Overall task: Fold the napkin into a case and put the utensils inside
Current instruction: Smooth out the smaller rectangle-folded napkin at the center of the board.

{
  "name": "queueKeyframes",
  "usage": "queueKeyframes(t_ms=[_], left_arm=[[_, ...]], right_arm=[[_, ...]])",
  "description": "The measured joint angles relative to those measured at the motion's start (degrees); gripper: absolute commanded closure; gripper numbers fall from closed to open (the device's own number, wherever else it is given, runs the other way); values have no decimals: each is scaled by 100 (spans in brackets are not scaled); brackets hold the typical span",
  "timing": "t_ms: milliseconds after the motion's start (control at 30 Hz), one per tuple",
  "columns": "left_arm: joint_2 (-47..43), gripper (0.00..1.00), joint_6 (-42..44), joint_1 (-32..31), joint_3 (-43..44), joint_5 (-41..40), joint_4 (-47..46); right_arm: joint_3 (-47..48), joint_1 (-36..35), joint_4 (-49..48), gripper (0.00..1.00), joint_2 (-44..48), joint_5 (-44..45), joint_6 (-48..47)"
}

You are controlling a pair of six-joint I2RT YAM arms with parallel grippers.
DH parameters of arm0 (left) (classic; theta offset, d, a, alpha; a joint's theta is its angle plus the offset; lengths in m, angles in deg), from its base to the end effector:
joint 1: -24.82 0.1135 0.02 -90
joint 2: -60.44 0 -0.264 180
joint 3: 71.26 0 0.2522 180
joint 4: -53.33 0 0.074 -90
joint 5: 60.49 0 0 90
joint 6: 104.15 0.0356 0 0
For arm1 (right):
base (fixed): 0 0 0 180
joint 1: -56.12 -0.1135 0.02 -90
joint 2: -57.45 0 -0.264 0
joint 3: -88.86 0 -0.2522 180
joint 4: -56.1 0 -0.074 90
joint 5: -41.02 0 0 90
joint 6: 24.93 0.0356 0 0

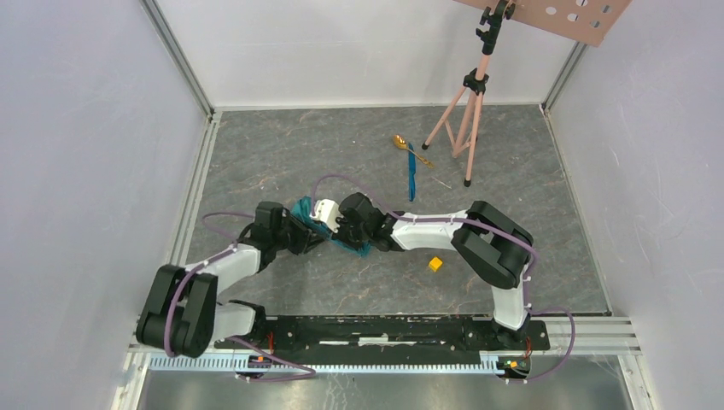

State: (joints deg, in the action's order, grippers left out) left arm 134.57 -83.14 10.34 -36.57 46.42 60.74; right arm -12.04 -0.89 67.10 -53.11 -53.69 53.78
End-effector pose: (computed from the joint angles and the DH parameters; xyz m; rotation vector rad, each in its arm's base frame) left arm 0.2070 -0.0642 0.1284 -1.0543 2.3801 -0.9723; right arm 0.2200 0.3443 0.1552 -1.3609 1.9300 0.4935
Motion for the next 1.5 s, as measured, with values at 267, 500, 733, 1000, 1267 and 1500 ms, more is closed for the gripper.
queueKeyframes(t_ms=[267, 500, 733, 1000, 1267, 1500], left_arm=[[-907, 81, 883, 1154, 636, 330, 1128], [603, 90, 1241, 1174, 1534, 1016, 874], [1521, 97, 1464, 1023, 1646, 994, 811], [1762, 98, 1561, 1255, 1386, 1102, 459], [1766, 98, 1561, 1287, 1296, 1185, 275], [1766, 98, 1561, 1287, 1296, 1189, 275]], right_arm=[[-46, 2, -70, 98, -26, -31, 13], [-68, 2, -129, 95, -26, -142, 101], [-68, 9, -138, 88, -26, -195, 164], [-66, 168, -11, 59, 83, -645, 723], [-13, 365, 15, 63, 120, -710, 1075], [-1115, 417, -551, 65, 599, -750, 1241]])
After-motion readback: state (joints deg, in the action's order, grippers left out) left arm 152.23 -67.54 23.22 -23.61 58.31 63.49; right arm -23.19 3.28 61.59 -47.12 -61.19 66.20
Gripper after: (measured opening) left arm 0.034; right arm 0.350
